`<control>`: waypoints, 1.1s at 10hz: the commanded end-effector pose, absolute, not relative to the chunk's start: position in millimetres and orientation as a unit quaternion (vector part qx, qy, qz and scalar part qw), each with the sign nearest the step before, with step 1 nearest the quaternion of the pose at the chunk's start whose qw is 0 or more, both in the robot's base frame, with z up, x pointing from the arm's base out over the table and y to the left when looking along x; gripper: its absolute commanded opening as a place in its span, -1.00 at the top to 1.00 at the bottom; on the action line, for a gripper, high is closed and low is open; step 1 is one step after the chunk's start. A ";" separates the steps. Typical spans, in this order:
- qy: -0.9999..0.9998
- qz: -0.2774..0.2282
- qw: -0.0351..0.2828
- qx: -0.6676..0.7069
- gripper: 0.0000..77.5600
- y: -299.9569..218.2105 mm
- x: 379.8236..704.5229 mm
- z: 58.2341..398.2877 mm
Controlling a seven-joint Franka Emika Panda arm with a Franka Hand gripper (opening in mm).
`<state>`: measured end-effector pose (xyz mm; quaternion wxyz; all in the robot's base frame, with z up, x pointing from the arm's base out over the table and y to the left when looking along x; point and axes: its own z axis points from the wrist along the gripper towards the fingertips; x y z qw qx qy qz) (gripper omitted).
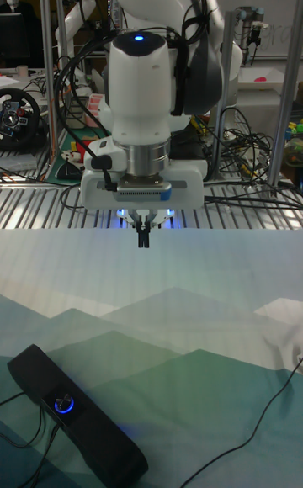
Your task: Turn the knob to decrease the volume of the speaker
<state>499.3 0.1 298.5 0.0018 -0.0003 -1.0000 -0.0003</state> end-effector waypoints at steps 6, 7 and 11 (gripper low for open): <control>-0.995 -0.014 0.008 -0.093 1.00 0.1 499.3 298.5; -0.994 -0.013 0.008 -0.105 1.00 0.1 499.4 298.6; -0.994 -0.013 0.003 -0.110 1.00 -9.7 507.2 298.2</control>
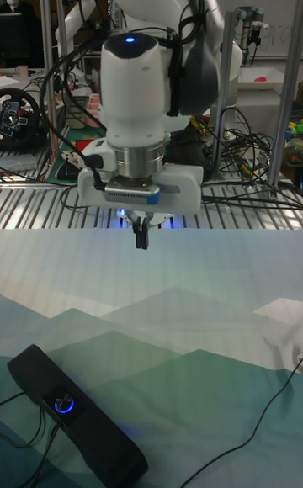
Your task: Turn the knob to decrease the volume of the speaker
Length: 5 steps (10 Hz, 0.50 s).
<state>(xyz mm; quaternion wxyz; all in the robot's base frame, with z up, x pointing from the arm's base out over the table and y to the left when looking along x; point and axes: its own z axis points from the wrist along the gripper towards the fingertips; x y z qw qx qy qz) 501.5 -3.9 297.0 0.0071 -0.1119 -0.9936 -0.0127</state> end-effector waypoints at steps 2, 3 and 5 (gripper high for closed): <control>-0.994 -0.012 0.004 -0.109 1.00 -13.6 510.2 298.1; -0.993 -0.003 0.002 -0.114 1.00 -17.5 514.8 298.5; -0.992 -0.003 0.003 -0.124 1.00 -23.1 524.7 299.9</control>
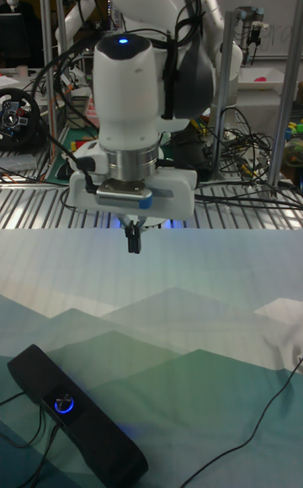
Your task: Turn the knob to decrease the volume of the speaker
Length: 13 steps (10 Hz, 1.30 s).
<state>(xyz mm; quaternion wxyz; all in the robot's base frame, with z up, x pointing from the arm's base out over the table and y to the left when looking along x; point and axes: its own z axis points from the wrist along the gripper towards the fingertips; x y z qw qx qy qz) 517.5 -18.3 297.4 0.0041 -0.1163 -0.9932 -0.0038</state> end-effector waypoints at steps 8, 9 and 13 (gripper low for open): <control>-0.988 -0.004 0.013 -0.152 1.00 -50.2 563.5 309.7; -0.988 -0.005 0.012 -0.156 1.00 -50.8 563.3 309.6; -0.986 -0.016 0.007 -0.164 1.00 -50.9 561.5 307.6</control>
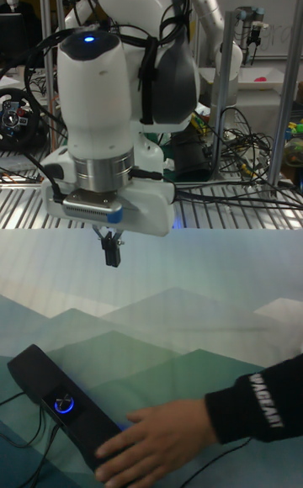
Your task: Turn the knob to decrease the volume of the speaker
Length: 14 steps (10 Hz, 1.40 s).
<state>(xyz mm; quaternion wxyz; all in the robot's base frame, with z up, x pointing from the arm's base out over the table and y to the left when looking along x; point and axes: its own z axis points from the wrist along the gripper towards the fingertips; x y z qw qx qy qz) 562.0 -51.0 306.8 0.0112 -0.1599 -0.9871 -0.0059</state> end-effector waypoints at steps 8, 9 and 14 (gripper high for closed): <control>-0.970 -0.033 0.027 -0.239 1.00 -50.9 561.5 307.6; -0.969 -0.045 0.030 -0.239 1.00 -50.9 561.5 307.6; -0.969 -0.042 0.029 -0.240 1.00 -51.1 558.7 302.0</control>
